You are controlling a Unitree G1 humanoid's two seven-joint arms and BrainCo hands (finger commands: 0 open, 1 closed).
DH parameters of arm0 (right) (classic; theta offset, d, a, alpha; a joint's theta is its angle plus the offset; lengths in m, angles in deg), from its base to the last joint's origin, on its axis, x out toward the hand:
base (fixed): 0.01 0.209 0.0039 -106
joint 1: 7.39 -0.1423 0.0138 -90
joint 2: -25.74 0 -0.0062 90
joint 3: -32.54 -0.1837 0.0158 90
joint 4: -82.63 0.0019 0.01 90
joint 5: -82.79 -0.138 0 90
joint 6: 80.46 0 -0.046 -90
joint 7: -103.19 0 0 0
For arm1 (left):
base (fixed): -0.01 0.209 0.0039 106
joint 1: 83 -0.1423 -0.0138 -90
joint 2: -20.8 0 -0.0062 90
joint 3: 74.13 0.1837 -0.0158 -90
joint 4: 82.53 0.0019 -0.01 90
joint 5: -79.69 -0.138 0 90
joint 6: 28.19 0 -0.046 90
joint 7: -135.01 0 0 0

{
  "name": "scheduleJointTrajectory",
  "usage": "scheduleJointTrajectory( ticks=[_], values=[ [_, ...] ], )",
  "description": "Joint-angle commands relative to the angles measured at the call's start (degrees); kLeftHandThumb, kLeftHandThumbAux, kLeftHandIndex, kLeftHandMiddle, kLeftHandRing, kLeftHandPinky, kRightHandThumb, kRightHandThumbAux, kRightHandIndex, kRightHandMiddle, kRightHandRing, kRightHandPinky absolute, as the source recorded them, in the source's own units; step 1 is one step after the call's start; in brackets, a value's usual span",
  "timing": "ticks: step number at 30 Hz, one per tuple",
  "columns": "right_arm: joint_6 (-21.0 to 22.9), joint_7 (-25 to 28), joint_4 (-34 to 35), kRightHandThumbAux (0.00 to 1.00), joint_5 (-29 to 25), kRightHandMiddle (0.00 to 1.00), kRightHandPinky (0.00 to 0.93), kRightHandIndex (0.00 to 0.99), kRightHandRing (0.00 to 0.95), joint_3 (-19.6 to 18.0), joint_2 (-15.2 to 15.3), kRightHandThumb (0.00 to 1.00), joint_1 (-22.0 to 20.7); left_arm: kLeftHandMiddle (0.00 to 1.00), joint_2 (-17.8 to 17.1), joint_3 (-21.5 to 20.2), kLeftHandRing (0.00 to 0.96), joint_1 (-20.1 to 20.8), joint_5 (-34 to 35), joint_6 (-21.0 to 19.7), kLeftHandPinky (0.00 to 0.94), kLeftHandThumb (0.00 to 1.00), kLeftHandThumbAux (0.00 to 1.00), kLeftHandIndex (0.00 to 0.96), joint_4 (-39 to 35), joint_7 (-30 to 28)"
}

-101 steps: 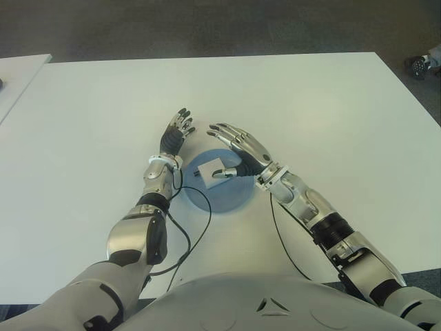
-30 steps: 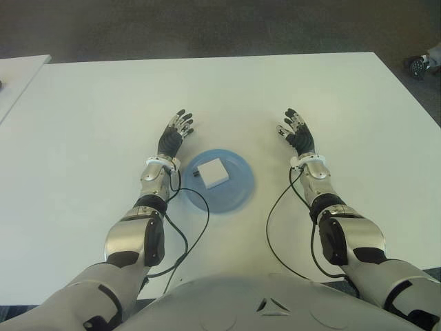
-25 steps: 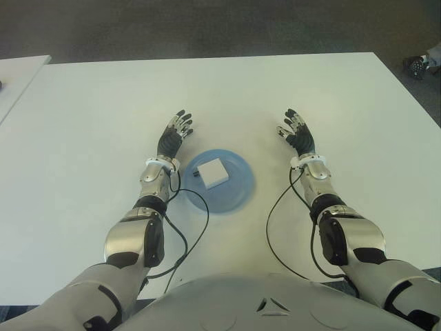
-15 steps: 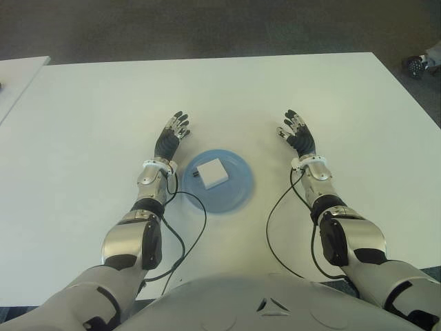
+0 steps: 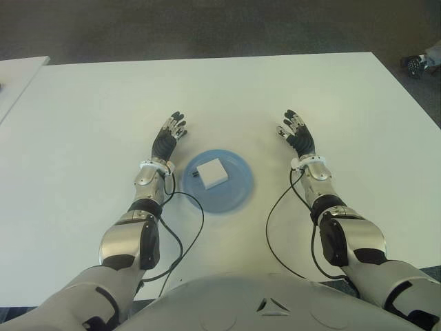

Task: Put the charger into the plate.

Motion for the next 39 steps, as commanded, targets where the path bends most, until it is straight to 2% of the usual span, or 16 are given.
scheduleJointTrajectory(
  ticks=[1,10,23,39],
  values=[
    [5.3,0.5,-4.1,0.785,1.0,0.0,0.0,0.0,0.0,0.8,-2.2,0.072,5.8,0.076,-0.3,0.2,0.063,-2.3,-0.6,-2.3,0.076,0.085,0.556,0.023,1.9,0.0],
    [5.5,0.1,-4.3,0.776,1.4,0.0,0.002,0.0,0.0,1.2,-2.2,0.068,5.7,0.078,-0.2,0.5,0.068,-2.3,-0.7,-2.6,0.082,0.101,0.546,0.024,1.9,0.0],
    [6.1,-1.2,-4.6,0.691,2.3,0.0,0.024,0.0,0.0,2.2,-2.0,0.113,5.5,0.07,-0.3,0.7,0.064,-2.2,-1.0,-2.9,0.086,0.092,0.55,0.025,2.1,0.5],
    [7.3,-3.6,-5.1,0.71,3.6,0.014,0.05,0.0,0.016,4.2,-1.7,0.125,4.9,0.074,-0.2,0.7,0.067,-1.5,-1.1,-3.4,0.087,0.084,0.56,0.034,2.8,0.8]
  ],
)
